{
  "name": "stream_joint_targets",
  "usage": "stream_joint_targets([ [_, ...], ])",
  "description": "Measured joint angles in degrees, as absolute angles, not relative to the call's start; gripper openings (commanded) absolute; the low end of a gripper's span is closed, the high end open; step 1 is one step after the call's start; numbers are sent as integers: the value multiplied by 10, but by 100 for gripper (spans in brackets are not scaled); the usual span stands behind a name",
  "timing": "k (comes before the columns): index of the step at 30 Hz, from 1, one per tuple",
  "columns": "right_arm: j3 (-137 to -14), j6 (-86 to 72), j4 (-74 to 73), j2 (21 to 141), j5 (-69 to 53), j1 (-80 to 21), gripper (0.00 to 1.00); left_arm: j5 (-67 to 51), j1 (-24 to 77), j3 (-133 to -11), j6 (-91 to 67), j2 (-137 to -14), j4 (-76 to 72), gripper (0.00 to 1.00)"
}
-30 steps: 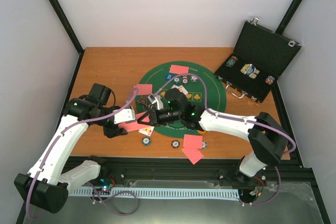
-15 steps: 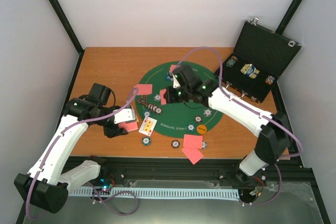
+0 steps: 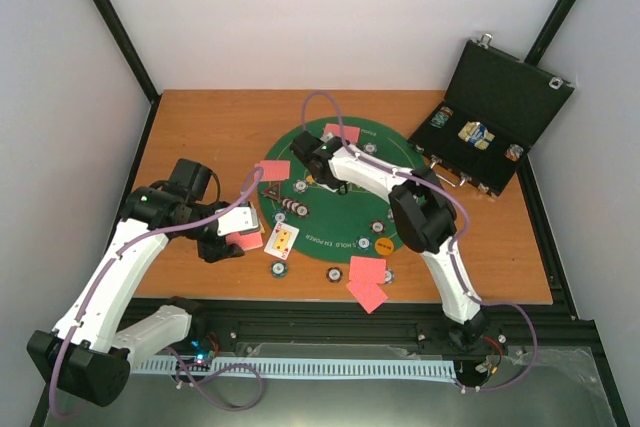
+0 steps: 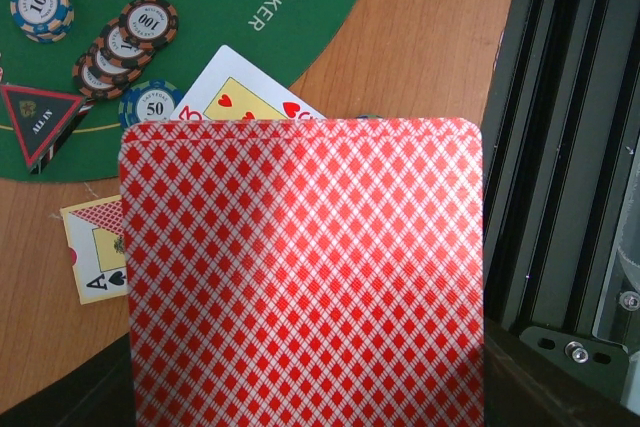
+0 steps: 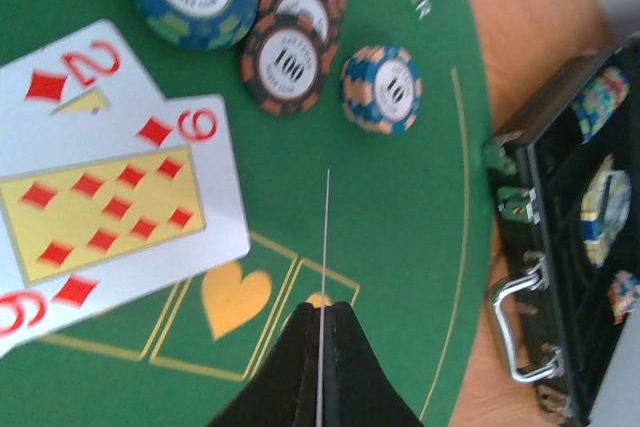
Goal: Distribute texas hold em gaming equipment
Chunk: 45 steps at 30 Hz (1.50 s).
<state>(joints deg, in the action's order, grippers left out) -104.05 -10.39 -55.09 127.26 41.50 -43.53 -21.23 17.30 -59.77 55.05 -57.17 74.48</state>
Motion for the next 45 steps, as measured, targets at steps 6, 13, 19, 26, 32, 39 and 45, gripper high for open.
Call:
stream_joint_targets([
  [6, -1081, -67, -543, 1315, 461, -435, 8, -212, 173, -597, 551, -572, 741, 52],
  [13, -1060, -72, -538, 1357, 419, -441, 33, -212, 173, -596, 551, -571, 738, 52],
  [19, -1035, -96, -524, 1329, 362, -441, 46, -212, 173, -596, 551, -571, 738, 53],
  [26, -991, -121, -496, 1277, 227, -441, 52, -212, 173, -596, 551, -571, 738, 53],
  [32, -925, -175, -469, 1167, 103, -437, 64, -212, 173, -596, 551, -568, 738, 53],
  [39, -776, -302, -337, 936, -89, -445, 84, -212, 173, -596, 550, -568, 737, 53],
  [45, -648, -419, -181, 877, -214, -526, 85, -214, 173, -596, 550, -568, 738, 53],
])
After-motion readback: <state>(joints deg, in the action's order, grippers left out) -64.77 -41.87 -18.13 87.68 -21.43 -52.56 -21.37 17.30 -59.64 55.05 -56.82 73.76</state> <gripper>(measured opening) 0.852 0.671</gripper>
